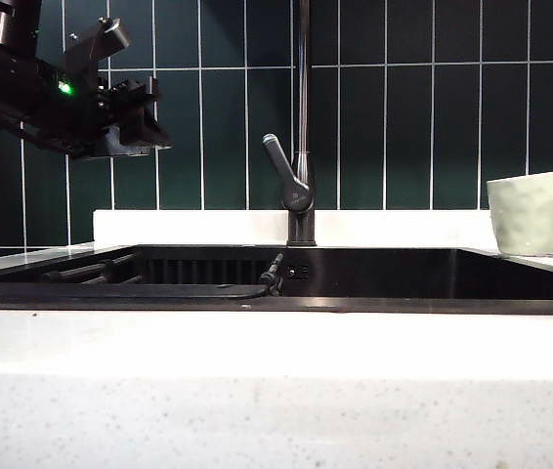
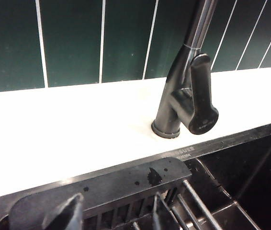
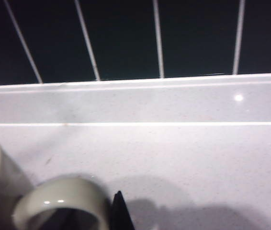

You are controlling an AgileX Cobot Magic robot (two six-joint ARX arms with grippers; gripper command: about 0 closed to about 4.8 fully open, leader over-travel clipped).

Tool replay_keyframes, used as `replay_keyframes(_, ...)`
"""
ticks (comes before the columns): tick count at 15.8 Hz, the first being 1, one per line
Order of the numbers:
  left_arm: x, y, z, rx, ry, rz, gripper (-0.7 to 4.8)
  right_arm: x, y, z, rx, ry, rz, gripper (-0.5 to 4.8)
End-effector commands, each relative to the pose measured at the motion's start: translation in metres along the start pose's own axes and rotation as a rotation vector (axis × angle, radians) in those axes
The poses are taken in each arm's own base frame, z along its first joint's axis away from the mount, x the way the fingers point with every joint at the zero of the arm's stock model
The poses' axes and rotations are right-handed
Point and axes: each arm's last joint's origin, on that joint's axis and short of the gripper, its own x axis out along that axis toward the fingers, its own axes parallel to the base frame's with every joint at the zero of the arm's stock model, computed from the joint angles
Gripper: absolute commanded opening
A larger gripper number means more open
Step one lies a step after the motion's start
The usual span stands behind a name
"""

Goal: Pick up the mug next to the sink, go to the faucet to get some water, pour the water into the sink, and finally put the mug back to its place.

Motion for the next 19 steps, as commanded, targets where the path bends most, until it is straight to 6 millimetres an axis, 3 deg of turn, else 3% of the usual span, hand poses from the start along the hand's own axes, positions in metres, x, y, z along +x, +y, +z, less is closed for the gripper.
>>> replay_keyframes(1,0.000,0.000,0.003,0.005,-0.013,-0.006,1.83,-0.001,0.001,0.003,0.014,0.017,0.009,0.50)
replay_keyframes(6,0.000,0.000,0.003,0.005,-0.013,-0.005,1.83,-0.006,0.001,-0.003,0.080,0.152,-0.008,0.68)
replay_keyframes(13,-0.001,0.000,0.003,0.005,-0.013,-0.006,1.82,-0.021,0.010,0.026,0.079,0.152,-0.005,0.68)
replay_keyframes(14,-0.001,0.000,0.003,0.005,-0.013,-0.006,1.82,-0.024,0.012,0.032,0.072,0.152,-0.005,1.00)
replay_keyframes(16,-0.001,0.000,0.003,0.004,-0.012,-0.010,1.82,-0.028,0.015,0.040,0.062,0.131,-0.003,2.25)
replay_keyframes(17,-0.001,-0.001,0.003,0.004,-0.011,-0.026,1.82,-0.029,0.015,0.043,0.058,0.124,-0.002,2.46)
replay_keyframes(19,-0.001,-0.001,0.002,0.003,-0.007,-0.031,1.82,-0.030,0.017,0.045,0.057,0.122,0.000,2.20)
